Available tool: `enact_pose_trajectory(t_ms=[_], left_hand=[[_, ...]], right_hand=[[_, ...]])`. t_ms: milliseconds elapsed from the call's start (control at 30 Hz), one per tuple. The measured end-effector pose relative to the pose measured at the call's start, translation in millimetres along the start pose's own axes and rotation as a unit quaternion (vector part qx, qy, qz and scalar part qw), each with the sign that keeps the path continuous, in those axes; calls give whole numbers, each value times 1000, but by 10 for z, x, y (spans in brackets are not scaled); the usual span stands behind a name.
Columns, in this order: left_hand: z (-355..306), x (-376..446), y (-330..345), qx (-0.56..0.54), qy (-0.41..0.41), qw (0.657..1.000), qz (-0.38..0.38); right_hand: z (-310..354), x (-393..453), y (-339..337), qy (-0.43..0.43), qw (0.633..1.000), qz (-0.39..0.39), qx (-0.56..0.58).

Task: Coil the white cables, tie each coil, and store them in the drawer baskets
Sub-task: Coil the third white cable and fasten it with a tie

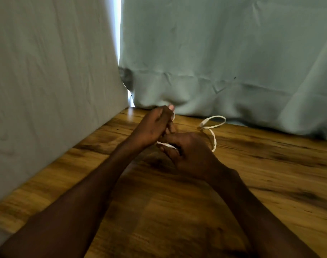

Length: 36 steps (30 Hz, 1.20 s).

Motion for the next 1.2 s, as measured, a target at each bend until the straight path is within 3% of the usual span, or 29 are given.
enact_pose_trajectory(t_ms=[67,200,300,500,700,800,900,1000,1200], left_hand=[[13,-33,79,23,-6,998,50],[1,-95,243,-79,-47,985,147],[-8,-121,304,-189,-78,963,175],[71,-120,375,-337,-125,921,152],[-45,-104,511,-393,-120,896,167],[-3,-76,506,-375,-132,902,167],[90,-54,515,-369,-173,901,151],[109,-57,603,-383,-201,888,154],[3,-59,743,-448,-194,856,171]], right_hand=[[-35,2,-118,24,998,-62,10],[-228,-73,-381,99,978,-175,51],[-450,-169,-501,160,949,-233,141],[-513,-51,-158,200,901,-146,357],[-618,-97,9,317,751,-194,545],[-630,-129,98,344,702,-192,593],[-621,-111,145,345,681,-208,612],[-616,-109,125,354,694,-213,590],[-645,-122,54,369,661,-223,614]])
Point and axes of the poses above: each hand's wrist, its own x-axis towards the middle knuckle, its own y-axis out of the palm, z = x × y, the point moved 6 cm from there along x, towards the middle knuckle, and after that the axes turned 10 degrees about z, right-handed, at the moved point
